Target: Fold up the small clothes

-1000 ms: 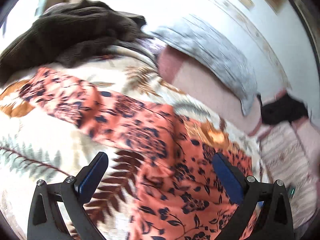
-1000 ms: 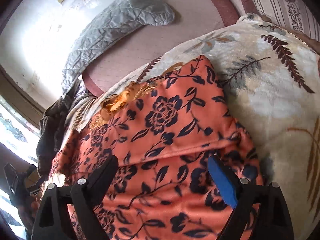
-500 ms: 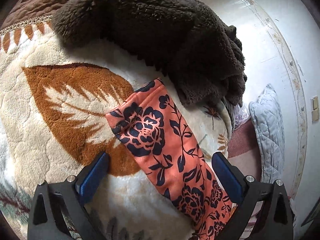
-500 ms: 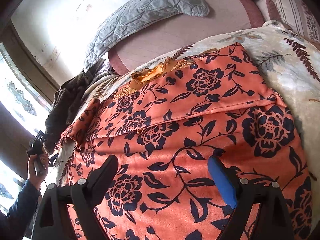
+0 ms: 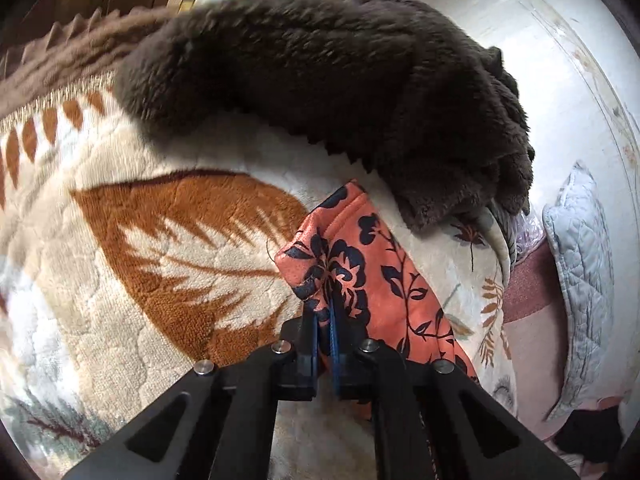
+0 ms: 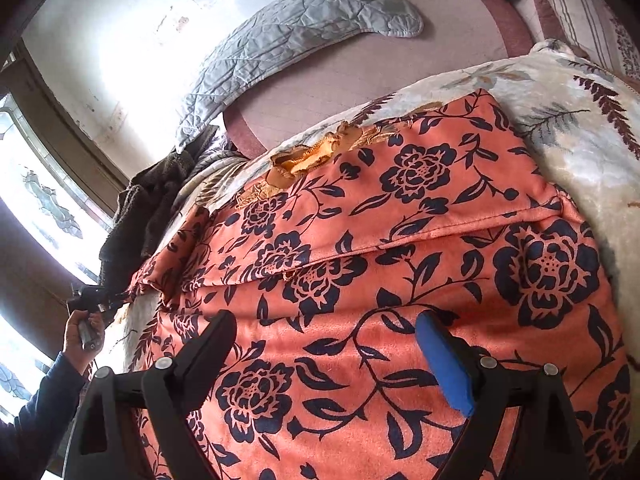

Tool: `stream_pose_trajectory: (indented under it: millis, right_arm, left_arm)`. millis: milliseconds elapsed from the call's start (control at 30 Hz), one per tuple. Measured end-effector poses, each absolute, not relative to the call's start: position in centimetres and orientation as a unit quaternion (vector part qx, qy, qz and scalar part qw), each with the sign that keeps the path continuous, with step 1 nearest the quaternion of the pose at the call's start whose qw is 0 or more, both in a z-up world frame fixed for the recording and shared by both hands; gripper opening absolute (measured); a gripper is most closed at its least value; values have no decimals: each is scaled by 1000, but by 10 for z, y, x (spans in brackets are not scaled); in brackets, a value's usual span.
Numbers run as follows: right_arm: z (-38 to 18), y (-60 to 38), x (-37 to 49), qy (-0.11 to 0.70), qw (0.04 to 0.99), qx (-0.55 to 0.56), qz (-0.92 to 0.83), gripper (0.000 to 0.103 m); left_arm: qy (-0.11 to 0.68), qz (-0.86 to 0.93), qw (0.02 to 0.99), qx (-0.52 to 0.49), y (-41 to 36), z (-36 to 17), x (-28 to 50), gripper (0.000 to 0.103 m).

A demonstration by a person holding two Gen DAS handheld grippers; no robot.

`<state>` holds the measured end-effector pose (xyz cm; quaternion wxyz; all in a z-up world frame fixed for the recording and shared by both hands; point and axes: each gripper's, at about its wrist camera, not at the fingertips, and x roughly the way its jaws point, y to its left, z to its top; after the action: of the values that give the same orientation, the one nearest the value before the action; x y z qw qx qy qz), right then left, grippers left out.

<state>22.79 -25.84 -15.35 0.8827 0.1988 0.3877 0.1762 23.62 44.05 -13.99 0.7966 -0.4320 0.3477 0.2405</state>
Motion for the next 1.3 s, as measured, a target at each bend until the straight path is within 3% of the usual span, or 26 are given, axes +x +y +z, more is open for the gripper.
stream_pose_trajectory:
  millis: [200,400,500,633,667,733,833,1000,1300]
  right_arm:
    - [-146,-266,224,371,888,210,176,92]
    - [-136,-281,220,348,890,235,174,92]
    - [-134,-291,220,339,890,251,173,92]
    - [-132,-309,219,329,886,278,170,92]
    - [-131,-314,219,326,885,285,167,93]
    - [-132,-326,220,324,881,304,161,94]
    - [-137,-344,223,324,864,350,164,94]
    - [-142,-360,224,319,842,399,175,94]
    - [-132,-341,306,404,848,318,132,93]
  left_arm:
    - [302,171,893,-288,351,-40,247,4]
    - [261,-8,948,-184,184,50,262,4]
    - [272,-98,943,-163,95,67,268,4]
    - [318,-175,920,-150,3,46,281,8]
    - [339,-190,910,-145,-16,33,283,16]
    - [396,-216,883,-128,-46,7,288,84]
    - [405,-179,889,-117,-39,-25,277,85]
    - [422,-105,886,-159,48,-66,252,85]
    - [417,5,881,-223,173,-121,226,85]
